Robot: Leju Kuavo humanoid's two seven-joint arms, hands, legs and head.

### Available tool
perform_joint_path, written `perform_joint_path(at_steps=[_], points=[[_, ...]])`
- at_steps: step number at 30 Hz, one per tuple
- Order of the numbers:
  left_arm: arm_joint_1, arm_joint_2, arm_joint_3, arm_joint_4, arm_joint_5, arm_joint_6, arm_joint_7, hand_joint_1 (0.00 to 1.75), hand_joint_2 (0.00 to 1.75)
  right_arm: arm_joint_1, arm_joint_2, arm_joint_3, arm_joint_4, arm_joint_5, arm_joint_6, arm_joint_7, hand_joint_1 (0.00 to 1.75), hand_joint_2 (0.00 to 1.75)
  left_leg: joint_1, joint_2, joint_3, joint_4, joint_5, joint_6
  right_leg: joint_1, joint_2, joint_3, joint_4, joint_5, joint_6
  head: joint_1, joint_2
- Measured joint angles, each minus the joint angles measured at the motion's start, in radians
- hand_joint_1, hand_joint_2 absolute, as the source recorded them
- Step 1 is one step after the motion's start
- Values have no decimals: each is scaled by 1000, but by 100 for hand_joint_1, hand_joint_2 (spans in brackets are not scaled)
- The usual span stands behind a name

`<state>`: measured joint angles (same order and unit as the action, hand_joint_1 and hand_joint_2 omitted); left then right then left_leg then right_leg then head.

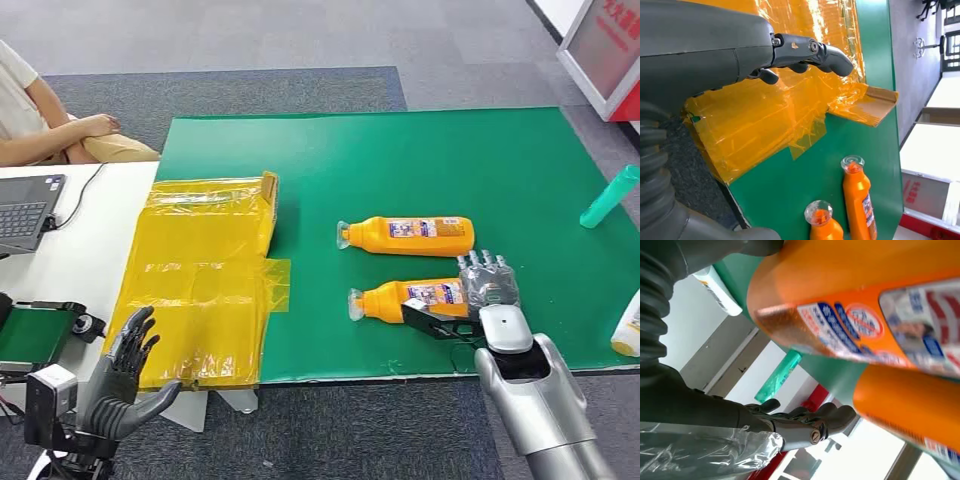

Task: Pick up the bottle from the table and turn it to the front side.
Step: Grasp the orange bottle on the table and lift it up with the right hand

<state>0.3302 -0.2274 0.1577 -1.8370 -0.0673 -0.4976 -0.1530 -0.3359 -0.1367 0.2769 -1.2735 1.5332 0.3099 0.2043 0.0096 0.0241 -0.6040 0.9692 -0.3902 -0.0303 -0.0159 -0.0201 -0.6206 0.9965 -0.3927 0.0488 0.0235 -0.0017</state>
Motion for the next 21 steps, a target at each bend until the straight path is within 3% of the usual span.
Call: perform_joint_path(at_steps=[21], points=[[-4, 4, 2, 11, 4, -5, -5, 0, 175, -88, -2, 14, 205, 0, 11, -39, 0, 175, 0, 0, 0, 0, 0, 0, 0, 0, 0, 0, 0, 0, 0, 0]])
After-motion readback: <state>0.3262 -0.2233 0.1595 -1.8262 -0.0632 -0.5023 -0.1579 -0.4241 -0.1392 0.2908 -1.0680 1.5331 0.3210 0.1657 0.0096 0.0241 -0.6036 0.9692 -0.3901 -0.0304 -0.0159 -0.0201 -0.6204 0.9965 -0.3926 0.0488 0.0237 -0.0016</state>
